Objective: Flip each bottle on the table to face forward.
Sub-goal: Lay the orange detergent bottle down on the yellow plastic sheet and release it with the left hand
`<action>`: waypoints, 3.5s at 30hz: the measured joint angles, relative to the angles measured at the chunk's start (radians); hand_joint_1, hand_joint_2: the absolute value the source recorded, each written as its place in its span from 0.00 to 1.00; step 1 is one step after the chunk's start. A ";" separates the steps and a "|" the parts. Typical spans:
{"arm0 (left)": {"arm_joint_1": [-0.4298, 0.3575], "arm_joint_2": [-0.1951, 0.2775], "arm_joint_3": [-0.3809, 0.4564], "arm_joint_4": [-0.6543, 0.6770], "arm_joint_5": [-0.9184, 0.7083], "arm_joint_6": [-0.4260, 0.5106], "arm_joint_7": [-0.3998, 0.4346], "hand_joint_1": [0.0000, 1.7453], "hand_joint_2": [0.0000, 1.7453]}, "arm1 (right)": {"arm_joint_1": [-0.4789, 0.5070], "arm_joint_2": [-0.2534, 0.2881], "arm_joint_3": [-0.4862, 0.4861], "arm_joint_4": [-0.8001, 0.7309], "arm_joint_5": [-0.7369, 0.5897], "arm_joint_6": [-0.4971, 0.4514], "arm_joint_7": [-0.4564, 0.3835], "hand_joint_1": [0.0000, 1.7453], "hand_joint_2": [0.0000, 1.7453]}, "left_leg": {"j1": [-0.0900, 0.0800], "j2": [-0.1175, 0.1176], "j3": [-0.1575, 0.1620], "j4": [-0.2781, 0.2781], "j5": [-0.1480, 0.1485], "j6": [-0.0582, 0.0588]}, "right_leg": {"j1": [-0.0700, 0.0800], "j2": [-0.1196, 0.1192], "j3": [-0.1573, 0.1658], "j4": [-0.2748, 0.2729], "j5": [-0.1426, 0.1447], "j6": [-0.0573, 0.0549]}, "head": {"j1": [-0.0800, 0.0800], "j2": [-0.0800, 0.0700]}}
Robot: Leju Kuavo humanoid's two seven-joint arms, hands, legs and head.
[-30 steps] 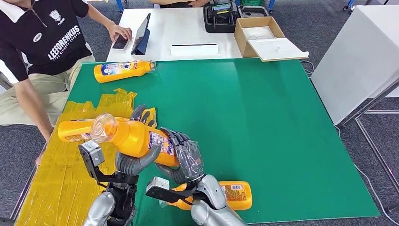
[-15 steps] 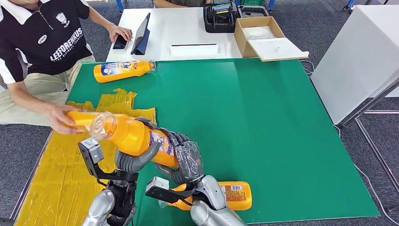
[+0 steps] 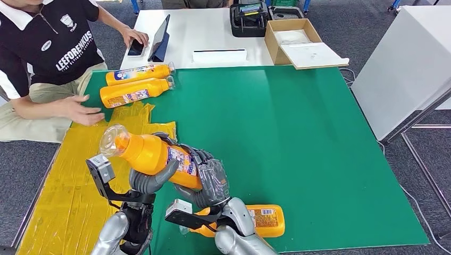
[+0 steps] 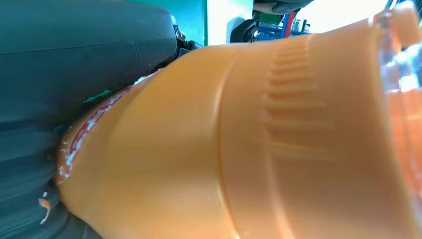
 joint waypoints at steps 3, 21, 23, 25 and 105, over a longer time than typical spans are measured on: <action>0.002 0.001 0.003 0.000 0.004 0.006 -0.007 1.00 1.00 | 0.001 0.000 0.001 -0.002 -0.025 0.004 -0.016 0.42 1.00 | 0.000 0.000 0.000 0.000 0.000 0.000 | 0.000 0.000 0.000 0.000 0.000 0.000 | 0.000 0.000; 0.089 0.037 0.136 -0.124 -0.182 0.221 -0.111 1.00 1.00 | 0.173 -0.178 0.012 -0.475 -0.121 0.072 -0.030 0.00 1.00 | 0.000 -0.001 -0.001 0.000 -0.001 -0.001 | 0.000 -0.001 0.000 0.000 -0.001 0.000 | 0.000 0.000; 0.118 0.049 0.147 -0.140 -0.205 0.237 -0.132 1.00 1.00 | 0.219 -0.213 -0.013 -0.544 -0.097 0.039 -0.026 0.00 1.00 | 0.000 -0.001 -0.001 0.000 -0.001 -0.001 | 0.000 -0.001 0.000 0.000 -0.001 0.001 | 0.000 0.000; 0.147 0.060 0.159 -0.153 -0.248 0.264 -0.155 1.00 1.00 | 0.283 -0.253 -0.056 -0.624 -0.076 0.011 -0.022 0.00 1.00 | 0.000 -0.002 -0.001 0.000 -0.002 0.000 | 0.000 -0.001 0.000 0.000 -0.002 0.002 | 0.000 0.000; -0.223 0.118 0.164 0.726 -1.849 0.526 0.530 0.00 1.00 | 0.546 -0.476 -0.233 -1.037 0.020 0.065 0.154 0.00 1.00 | -0.001 -0.004 0.001 0.000 -0.002 0.000 | 0.000 -0.002 0.002 0.000 -0.003 0.001 | 0.000 0.000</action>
